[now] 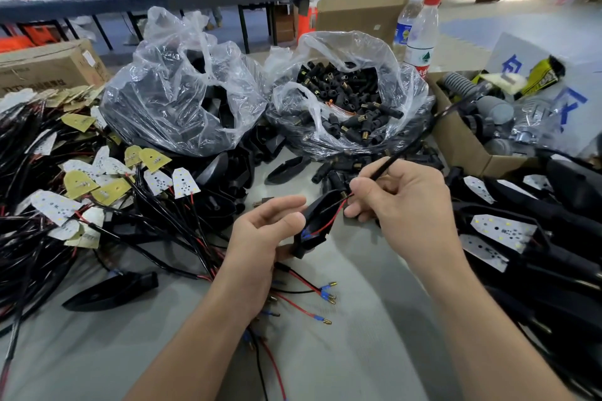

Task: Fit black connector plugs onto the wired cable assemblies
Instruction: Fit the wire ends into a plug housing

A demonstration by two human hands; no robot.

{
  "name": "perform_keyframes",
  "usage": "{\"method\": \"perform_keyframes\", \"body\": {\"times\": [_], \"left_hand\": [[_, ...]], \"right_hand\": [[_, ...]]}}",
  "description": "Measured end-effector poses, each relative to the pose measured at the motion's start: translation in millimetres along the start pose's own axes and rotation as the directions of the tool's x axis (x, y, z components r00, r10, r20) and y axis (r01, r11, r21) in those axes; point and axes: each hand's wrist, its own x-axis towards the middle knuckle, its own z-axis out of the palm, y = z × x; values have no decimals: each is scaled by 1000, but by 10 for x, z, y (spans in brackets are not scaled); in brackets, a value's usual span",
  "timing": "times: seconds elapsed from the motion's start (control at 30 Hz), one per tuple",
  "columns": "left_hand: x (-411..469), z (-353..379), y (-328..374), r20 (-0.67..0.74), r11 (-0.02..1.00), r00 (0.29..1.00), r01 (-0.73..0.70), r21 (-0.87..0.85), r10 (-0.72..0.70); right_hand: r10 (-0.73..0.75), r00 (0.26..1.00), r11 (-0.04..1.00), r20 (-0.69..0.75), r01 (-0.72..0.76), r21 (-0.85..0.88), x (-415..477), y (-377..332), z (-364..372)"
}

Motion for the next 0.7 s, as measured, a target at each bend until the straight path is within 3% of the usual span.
{"method": "perform_keyframes", "body": {"times": [0.1,0.23,0.37,0.47,0.57,0.7], "left_hand": [[1,1,-13,-28,1000,1000,-3,-4,3],[-10,19,-11,-93,999,995,-30,18,31],[-51,40,36,-49,999,998,-46,12,46],[-72,76,36,-7,999,999,-46,12,46],[-77,98,24,26,999,1000,-16,-33,17],[-93,65,81,327,997,945,52,-65,-28]], "right_hand": [[55,992,988,114,-70,135,16,-27,-24],[87,966,981,244,-126,150,16,-58,-59],[98,967,982,236,-132,133,10,-64,-53],[108,954,994,279,-113,4,-19,-58,16],[128,962,963,241,-63,-261,-63,-38,109],[23,992,919,121,27,-394,-92,-55,114]]}}
